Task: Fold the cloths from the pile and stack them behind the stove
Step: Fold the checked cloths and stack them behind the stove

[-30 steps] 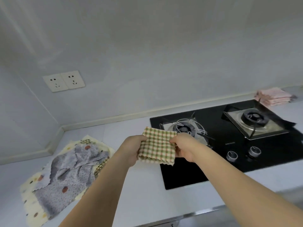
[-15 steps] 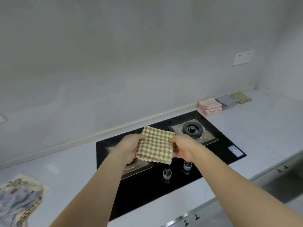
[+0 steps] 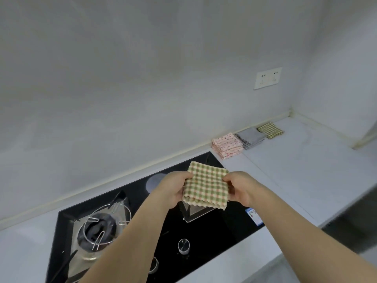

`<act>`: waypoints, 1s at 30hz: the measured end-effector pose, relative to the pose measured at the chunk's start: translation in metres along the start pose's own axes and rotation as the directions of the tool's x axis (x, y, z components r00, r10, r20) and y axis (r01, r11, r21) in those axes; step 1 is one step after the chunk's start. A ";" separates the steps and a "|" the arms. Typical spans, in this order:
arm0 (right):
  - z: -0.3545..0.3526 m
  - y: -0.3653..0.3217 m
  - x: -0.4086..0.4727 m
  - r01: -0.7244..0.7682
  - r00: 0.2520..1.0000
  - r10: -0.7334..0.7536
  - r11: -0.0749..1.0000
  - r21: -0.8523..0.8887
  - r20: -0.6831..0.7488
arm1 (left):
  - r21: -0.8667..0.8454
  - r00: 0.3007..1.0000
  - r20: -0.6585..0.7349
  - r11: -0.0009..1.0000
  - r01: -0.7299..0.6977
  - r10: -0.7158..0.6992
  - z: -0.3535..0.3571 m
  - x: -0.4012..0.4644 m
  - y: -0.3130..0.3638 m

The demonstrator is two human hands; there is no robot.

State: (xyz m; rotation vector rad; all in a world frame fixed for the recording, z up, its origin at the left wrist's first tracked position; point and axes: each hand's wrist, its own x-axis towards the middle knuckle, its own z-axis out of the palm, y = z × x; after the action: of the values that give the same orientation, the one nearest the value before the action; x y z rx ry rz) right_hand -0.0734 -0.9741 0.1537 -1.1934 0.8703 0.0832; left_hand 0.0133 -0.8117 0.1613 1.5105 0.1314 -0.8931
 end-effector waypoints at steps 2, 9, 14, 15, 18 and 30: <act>-0.026 -0.011 0.017 -0.020 1.000 0.020 1.000 0.006 -0.016 | -0.016 1.000 0.010 1.000 0.020 -0.020 0.029 0.016 0.003; -0.125 -0.059 0.096 -0.049 0.999 0.050 0.996 -0.068 0.002 | -0.091 0.995 -0.079 0.995 0.048 -0.055 0.134 0.086 0.016; -0.185 -0.099 0.142 -0.070 0.997 0.072 0.985 -0.156 0.006 | -0.121 0.989 -0.062 0.985 0.127 -0.135 0.193 0.130 0.021; -0.194 -0.107 0.149 -0.071 0.997 0.074 0.983 -0.170 0.012 | -0.116 0.989 -0.057 0.985 0.126 -0.134 0.203 0.136 0.024; -0.215 -0.122 0.174 -0.068 0.998 0.070 0.980 -0.185 0.003 | -0.082 0.990 -0.072 0.990 0.116 -0.122 0.225 0.159 0.031; -0.337 -0.176 0.295 -0.145 0.989 0.141 0.970 -0.195 -0.032 | -0.076 0.984 -0.069 0.984 0.159 -0.164 0.351 0.280 0.052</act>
State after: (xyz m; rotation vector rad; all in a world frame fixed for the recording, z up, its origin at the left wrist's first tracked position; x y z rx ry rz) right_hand 0.0305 -1.4372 0.0733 -1.3162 0.9807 0.2816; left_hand 0.0803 -1.2509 0.0791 1.4833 0.3413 -0.9507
